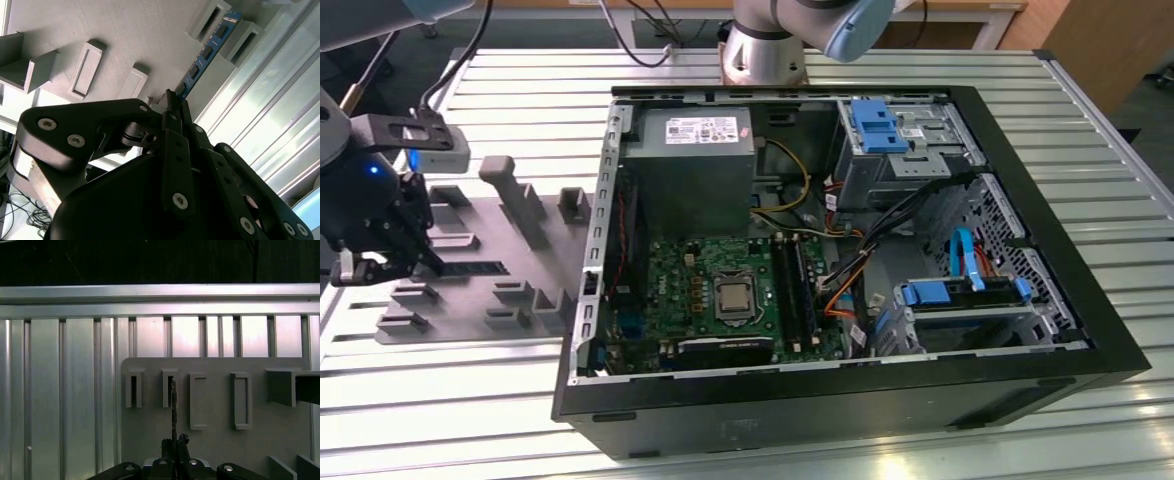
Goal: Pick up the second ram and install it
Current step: 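Pick up the second ram and move it above second insertion slot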
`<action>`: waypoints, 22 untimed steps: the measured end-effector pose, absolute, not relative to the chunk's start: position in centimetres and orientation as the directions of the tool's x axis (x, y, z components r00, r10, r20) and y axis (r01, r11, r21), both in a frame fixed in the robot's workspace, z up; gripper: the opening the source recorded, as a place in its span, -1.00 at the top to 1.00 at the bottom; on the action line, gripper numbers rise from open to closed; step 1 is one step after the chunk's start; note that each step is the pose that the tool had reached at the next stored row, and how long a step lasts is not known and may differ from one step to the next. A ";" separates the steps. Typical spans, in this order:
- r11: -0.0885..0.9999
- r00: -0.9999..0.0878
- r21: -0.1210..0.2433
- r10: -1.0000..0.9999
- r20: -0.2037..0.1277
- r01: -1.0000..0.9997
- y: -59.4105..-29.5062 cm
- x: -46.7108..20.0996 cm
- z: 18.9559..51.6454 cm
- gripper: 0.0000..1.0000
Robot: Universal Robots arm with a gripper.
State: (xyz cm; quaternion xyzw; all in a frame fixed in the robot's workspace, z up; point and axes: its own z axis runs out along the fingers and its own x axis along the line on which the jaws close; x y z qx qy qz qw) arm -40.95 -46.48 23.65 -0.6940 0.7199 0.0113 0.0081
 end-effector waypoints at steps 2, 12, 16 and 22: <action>0.036 -0.037 0.005 -0.999 -0.027 -0.999 -46.5 -40.9 23.7 0.73; 0.037 -0.037 0.005 -0.999 -0.027 -0.999 -46.5 -40.9 24.1 0.73; 0.037 -0.037 0.005 -0.999 -0.027 -0.999 -46.5 -40.9 24.3 0.73; 0.037 -0.037 0.005 -0.999 -0.027 -0.999 -46.5 -40.9 24.5 0.73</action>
